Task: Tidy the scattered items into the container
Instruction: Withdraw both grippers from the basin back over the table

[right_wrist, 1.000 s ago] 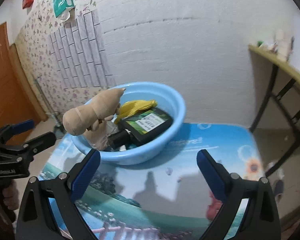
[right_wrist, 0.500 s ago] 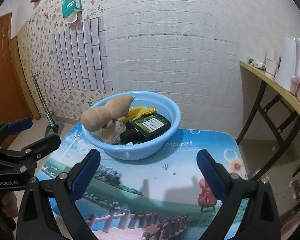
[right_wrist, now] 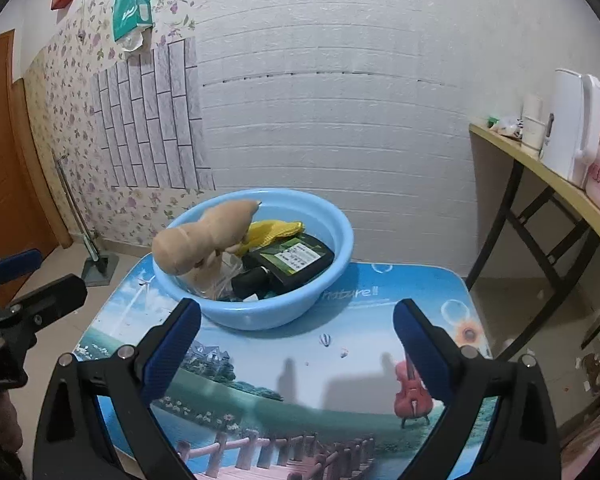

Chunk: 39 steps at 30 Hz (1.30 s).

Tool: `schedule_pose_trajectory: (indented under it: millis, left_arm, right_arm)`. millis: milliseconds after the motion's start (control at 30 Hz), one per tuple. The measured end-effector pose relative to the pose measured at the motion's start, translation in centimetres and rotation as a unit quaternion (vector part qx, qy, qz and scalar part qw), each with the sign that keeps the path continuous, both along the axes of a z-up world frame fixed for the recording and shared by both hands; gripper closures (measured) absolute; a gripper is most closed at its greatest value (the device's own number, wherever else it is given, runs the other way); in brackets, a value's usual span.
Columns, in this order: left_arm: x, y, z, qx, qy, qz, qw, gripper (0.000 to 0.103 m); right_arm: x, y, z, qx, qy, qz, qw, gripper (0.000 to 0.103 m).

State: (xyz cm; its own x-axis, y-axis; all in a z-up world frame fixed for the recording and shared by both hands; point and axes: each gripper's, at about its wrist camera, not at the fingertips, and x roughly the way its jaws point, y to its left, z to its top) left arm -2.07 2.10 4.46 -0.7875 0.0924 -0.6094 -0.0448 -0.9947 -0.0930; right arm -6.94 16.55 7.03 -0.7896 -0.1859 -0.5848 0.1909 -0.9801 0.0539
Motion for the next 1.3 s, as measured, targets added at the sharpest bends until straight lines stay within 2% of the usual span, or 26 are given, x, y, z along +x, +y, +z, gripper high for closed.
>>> schedule_pose_trajectory:
  millis: [233,467,600,733,933,1300]
  left_arm:
    - [-1.9,0.0,-1.0,-0.010,-0.008,0.003,0.9999,0.000]
    - [-3.6,-0.1,-2.9,-0.005,-0.034,0.000,0.9994,0.000]
    - [-4.0,0.4,-2.9,-0.020,-0.030,0.001,0.9994,0.000]
    - [-4.1,0.7,-2.8,-0.011,-0.030,-0.013,0.9994,0.000]
    - [-4.1,1.4,-2.8,-0.035,-0.027,-0.015,0.9989,0.000]
    - [-3.9,1.1,-2.9,-0.029,-0.029,-0.007,0.9991,0.000]
  right_arm:
    - [-1.6,0.0,-1.3,-0.007,-0.016,-0.007,1.000,0.004]
    - [-3.0,0.1,-2.5,-0.024,-0.031,-0.010,0.999,0.004]
    - [-3.4,-0.1,-2.8,-0.012,-0.031,-0.010,0.999,0.004]
    - [-3.4,-0.2,-2.7,-0.001,-0.027,-0.010,1.000,0.004]
    - [-3.4,-0.3,-3.1,0.004,-0.033,-0.008,0.999,0.004]
    - [-3.3,-0.1,-3.5,0.007,-0.038,-0.010,0.999,0.004]
